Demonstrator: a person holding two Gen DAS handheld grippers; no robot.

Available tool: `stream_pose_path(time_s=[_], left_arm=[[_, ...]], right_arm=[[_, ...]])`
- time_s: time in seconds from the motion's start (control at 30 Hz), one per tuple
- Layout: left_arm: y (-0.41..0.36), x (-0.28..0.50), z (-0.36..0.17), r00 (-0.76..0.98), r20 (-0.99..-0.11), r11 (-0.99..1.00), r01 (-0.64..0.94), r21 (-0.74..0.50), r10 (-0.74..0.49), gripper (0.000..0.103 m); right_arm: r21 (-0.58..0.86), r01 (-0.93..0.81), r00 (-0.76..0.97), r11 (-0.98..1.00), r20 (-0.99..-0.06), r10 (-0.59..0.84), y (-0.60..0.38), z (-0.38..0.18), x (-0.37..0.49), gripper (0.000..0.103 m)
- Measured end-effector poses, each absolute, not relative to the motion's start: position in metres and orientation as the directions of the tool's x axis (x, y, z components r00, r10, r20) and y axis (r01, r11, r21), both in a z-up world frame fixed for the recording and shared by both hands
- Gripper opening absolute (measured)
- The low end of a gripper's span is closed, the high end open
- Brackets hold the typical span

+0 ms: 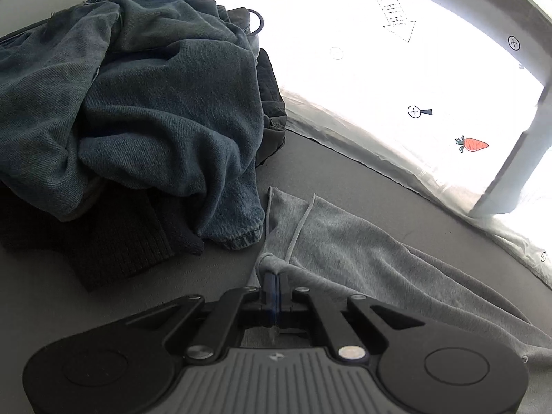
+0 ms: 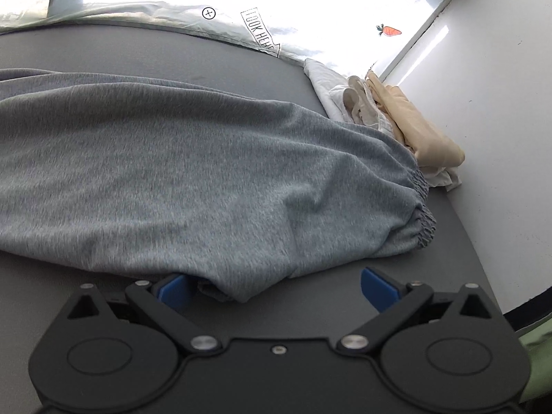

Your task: Fold clothes

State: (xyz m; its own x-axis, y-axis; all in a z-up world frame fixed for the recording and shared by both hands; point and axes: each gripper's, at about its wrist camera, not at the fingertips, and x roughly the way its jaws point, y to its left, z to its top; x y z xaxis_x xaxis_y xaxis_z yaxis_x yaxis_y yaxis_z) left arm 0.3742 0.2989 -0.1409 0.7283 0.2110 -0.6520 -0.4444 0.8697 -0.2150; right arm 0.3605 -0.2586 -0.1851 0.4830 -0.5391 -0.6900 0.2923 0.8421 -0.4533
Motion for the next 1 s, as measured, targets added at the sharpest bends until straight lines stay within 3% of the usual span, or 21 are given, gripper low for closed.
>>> stream_pose_path(time_s=[0.2, 0.3, 0.4, 0.5, 0.6, 0.77, 1.0], left_arm=[[0.31, 0.352, -0.148, 0.656, -0.702, 0.833, -0.528, -0.164, 0.277, 0.001], [0.32, 0.339, -0.174, 0.594, -0.767, 0.8, -0.57, -0.186, 0.245, 0.001], [0.313, 0.338, -0.176, 0.59, -0.783, 0.847, -0.504, -0.169, 0.194, 0.001], [0.309, 0.343, -0.165, 0.601, -0.768, 0.875, -0.47, -0.114, 0.223, 0.005], [0.318, 0.349, -0.152, 0.623, -0.748, 0.858, -0.492, -0.148, 0.228, 0.026], [0.327, 0.373, -0.135, 0.68, -0.709, 0.87, -0.449, -0.203, 0.185, 0.032], [0.312, 0.449, -0.144, 0.707, -0.702, 0.96, -0.249, -0.129, 0.089, 0.04]], right_arm=[[-0.428, 0.296, 0.495, 0.854, -0.696, -0.521, -0.256, -0.181, 0.36, 0.102], [-0.418, 0.294, 0.492, 0.859, -0.705, -0.511, -0.258, -0.18, 0.357, 0.102], [-0.377, 0.309, 0.488, 0.873, -0.725, -0.485, -0.262, -0.175, 0.356, 0.102], [-0.334, 0.3, 0.496, 0.894, -0.746, -0.445, -0.262, -0.165, 0.356, 0.102], [-0.305, 0.26, 0.51, 0.916, -0.762, -0.398, -0.254, -0.153, 0.357, 0.102], [-0.277, 0.194, 0.536, 0.941, -0.774, -0.338, -0.243, -0.138, 0.367, 0.102], [-0.152, 0.224, 0.553, 0.963, -0.794, -0.254, -0.244, -0.15, 0.397, 0.103]])
